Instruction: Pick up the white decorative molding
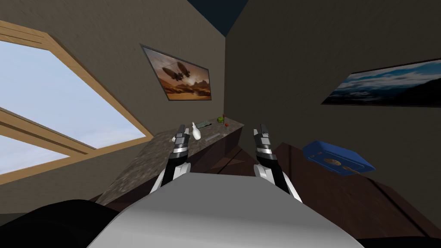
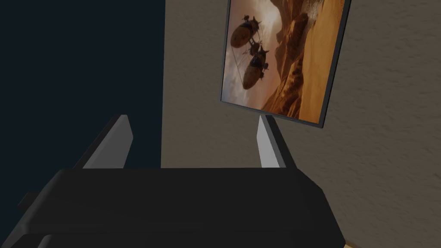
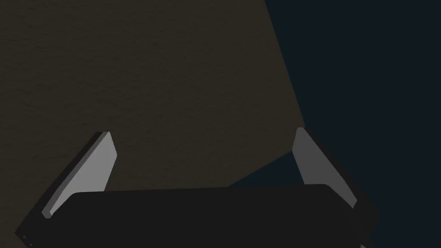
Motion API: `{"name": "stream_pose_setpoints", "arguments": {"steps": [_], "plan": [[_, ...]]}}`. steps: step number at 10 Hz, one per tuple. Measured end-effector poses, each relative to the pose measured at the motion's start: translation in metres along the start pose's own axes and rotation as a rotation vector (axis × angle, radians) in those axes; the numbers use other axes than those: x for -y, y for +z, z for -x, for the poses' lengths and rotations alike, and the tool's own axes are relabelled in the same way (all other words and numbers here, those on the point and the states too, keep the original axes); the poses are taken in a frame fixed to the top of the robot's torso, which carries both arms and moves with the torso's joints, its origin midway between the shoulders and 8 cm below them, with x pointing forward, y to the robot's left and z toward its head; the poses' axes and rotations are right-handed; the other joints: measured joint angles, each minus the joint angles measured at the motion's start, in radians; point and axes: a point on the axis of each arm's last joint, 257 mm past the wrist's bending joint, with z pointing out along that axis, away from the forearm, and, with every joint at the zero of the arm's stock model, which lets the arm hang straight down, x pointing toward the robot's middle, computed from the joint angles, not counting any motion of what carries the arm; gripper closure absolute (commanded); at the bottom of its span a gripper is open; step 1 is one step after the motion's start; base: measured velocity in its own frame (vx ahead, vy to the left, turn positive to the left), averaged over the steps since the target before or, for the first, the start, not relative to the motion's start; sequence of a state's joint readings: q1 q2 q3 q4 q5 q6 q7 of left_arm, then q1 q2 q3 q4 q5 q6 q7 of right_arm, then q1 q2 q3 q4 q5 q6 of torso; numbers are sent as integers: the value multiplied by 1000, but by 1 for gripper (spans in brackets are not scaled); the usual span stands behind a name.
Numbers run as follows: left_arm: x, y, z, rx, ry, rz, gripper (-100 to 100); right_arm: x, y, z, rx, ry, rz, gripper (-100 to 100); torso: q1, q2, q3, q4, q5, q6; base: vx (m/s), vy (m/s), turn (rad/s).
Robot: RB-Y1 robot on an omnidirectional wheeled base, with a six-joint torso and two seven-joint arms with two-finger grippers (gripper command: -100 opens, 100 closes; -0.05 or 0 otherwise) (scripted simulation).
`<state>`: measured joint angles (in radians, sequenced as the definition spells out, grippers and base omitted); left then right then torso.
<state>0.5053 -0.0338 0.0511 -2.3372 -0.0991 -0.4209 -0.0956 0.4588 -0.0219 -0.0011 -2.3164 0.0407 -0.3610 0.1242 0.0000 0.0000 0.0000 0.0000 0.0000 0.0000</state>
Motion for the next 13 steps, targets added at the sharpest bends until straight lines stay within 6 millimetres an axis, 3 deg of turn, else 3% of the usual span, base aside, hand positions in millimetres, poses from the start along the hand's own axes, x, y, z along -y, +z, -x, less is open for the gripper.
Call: {"name": "stream_pose_setpoints", "arguments": {"steps": [13], "plan": [[-55,21,-14,-165,-114,190,-100,0,0,0,0,0,0,0,-2,0,0,0,-1,0,6,-32,44]]}}
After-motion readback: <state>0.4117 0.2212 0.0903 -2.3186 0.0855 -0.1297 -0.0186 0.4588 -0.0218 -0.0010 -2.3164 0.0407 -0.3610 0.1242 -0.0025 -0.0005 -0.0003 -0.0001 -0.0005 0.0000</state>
